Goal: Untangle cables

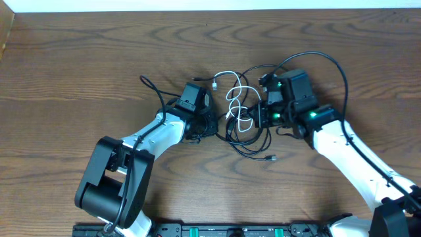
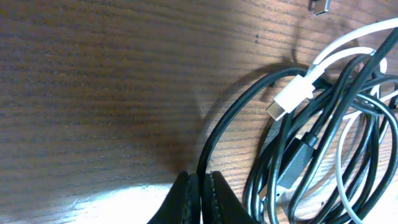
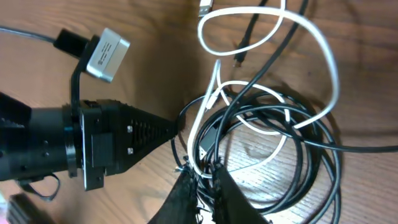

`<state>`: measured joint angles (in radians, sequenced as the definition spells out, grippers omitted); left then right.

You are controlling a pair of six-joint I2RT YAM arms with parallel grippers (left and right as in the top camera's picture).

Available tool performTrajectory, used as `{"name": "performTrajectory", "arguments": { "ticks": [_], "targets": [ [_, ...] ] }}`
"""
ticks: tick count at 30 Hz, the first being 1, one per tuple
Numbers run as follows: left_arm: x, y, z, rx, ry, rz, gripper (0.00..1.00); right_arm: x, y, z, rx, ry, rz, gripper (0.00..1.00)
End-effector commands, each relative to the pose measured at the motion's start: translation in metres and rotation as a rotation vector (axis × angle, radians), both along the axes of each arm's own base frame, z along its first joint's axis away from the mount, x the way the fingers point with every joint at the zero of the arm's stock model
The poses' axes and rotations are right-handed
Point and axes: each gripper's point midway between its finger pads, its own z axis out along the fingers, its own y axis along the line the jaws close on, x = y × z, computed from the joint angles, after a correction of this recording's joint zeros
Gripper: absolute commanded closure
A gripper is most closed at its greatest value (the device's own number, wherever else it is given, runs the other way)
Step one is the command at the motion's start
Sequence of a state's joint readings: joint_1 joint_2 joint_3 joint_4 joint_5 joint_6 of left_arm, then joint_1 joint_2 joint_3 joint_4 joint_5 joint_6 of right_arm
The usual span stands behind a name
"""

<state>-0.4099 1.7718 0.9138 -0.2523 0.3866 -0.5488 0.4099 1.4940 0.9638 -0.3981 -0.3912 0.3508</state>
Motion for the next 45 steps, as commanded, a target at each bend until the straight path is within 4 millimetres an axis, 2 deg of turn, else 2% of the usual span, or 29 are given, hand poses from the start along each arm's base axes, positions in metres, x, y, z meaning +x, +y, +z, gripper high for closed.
{"name": "performTrajectory", "arguments": {
  "ticks": [1, 8, 15, 18, 21, 24, 28, 29, 33, 36, 39, 43, 45],
  "targets": [
    [-0.006, 0.004, -0.01, 0.027, 0.016, -0.014, 0.92, 0.001, 0.008, -0.005, -0.021, 0.0, -0.02, 0.97],
    [-0.006, 0.004, -0.01, 0.027, 0.016, -0.014, 0.92, -0.005, 0.024, -0.008, -0.011, 0.005, 0.013, 0.99],
    [-0.006, 0.004, -0.01, 0.027, 0.016, -0.014, 0.92, -0.003, 0.026, -0.006, -0.006, -0.009, 0.015, 0.99],
    [-0.006, 0.004, -0.01, 0.027, 0.016, -0.014, 0.92, -0.005, 0.028, -0.008, -0.02, -0.026, 0.049, 0.84],
    [-0.006, 0.004, -0.01, 0.027, 0.016, -0.014, 0.92, -0.01, 0.034, -0.01, -0.03, -0.038, 0.092, 0.78],
    [-0.006, 0.004, -0.01, 0.027, 0.016, -0.014, 0.92, -0.015, 0.044, -0.013, -0.008, -0.023, 0.128, 0.77],
    [-0.006, 0.004, -0.01, 0.027, 0.016, -0.013, 0.92, -0.02, 0.057, -0.024, 0.014, 0.001, 0.17, 0.75],
    [-0.006, 0.004, -0.01, 0.027, 0.015, -0.014, 0.92, -0.018, 0.06, -0.033, 0.006, 0.011, 0.173, 0.74],
    [-0.006, 0.004, -0.01, 0.027, 0.015, -0.014, 0.92, -0.009, 0.057, -0.052, -0.034, 0.01, 0.146, 0.75],
    [-0.006, 0.004, -0.01, 0.027, 0.015, -0.014, 0.92, -0.005, 0.055, -0.058, -0.052, 0.007, 0.132, 0.75],
    [-0.006, 0.004, -0.01, 0.027, 0.016, -0.014, 0.92, 0.001, 0.054, -0.05, -0.04, -0.014, 0.124, 0.78],
    [-0.006, 0.005, -0.01, 0.032, 0.014, -0.012, 0.92, 0.003, 0.048, -0.024, -0.007, -0.025, 0.113, 0.6],
    [-0.005, 0.006, -0.01, 0.038, 0.011, -0.009, 0.92, 0.005, 0.035, -0.014, -0.023, -0.032, 0.08, 0.56]
  ]
}}
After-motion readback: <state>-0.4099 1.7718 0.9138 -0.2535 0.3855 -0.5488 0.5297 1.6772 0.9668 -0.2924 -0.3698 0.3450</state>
